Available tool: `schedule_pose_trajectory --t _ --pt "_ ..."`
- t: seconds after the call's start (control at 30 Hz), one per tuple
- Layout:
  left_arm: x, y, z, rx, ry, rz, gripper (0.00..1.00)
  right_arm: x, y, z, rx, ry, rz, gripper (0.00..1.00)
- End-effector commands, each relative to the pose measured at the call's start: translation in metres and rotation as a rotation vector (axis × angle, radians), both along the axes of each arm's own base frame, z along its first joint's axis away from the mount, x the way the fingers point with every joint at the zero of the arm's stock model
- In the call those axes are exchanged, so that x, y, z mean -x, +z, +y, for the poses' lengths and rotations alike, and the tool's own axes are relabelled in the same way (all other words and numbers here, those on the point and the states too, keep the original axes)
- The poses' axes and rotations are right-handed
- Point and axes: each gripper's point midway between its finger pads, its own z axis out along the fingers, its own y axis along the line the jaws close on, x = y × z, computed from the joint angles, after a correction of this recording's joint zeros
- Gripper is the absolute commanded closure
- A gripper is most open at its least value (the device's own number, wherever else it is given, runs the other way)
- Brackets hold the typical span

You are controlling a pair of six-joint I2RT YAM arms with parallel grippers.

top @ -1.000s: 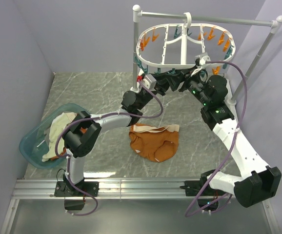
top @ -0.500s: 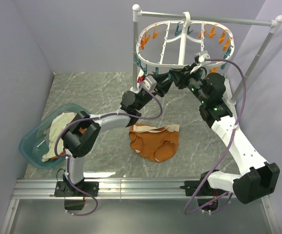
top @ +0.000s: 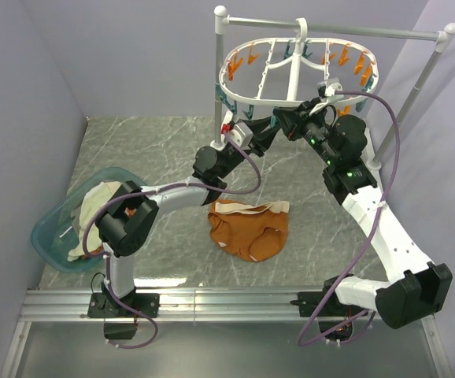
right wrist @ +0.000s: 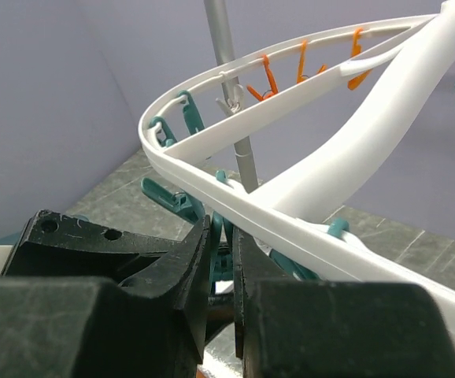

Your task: Clip the underwear to the hanger

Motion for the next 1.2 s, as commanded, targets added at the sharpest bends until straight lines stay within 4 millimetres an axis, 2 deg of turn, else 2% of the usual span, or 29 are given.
schedule_pose_trajectory --t 0.0,0.1,0.13,0.3,0.33,0.43,0.8,0.93,1.0,1.13,1.17 --pt "0.031 0.046 0.0 0.059 -0.06 -0.099 0.7 0.01 0.008 0.013 -0.012 0.076 -0.008 0.97" --pt "0.028 0.048 0.001 0.066 -0.048 -0.093 0.8 0.009 0.004 0.014 -0.005 0.081 0.004 0.94" --pt "0.029 0.047 0.002 0.067 -0.049 -0.095 0.82 0.008 0.003 0.013 -0.005 0.075 0.011 0.89" --pt "0.032 0.046 0.005 0.074 -0.054 -0.107 0.92 0.0 0.0 0.012 -0.014 0.052 0.036 0.74" --pt "0.033 0.045 0.005 0.073 -0.055 -0.11 0.94 -0.001 -0.001 0.012 -0.018 0.048 0.04 0.68" --pt "0.035 0.045 0.006 0.061 -0.046 -0.145 0.99 -0.004 -0.003 0.013 -0.032 0.047 0.055 0.61" --pt "0.042 0.043 0.005 0.063 -0.07 -0.159 1.0 -0.013 0.0 0.017 -0.075 0.045 0.082 0.52" --pt "0.041 0.044 0.005 0.062 -0.067 -0.157 1.0 -0.01 0.004 0.017 -0.091 0.054 0.07 0.65" --pt "0.037 0.041 0.005 0.058 -0.06 -0.14 1.0 -0.009 0.006 0.016 -0.102 0.055 0.074 0.67" --pt "0.031 0.038 0.007 0.047 -0.048 -0.12 1.0 -0.007 0.013 0.013 -0.125 0.042 0.082 0.53" --pt "0.031 0.038 0.007 0.047 -0.048 -0.12 1.0 -0.006 0.014 0.012 -0.128 0.038 0.079 0.52"
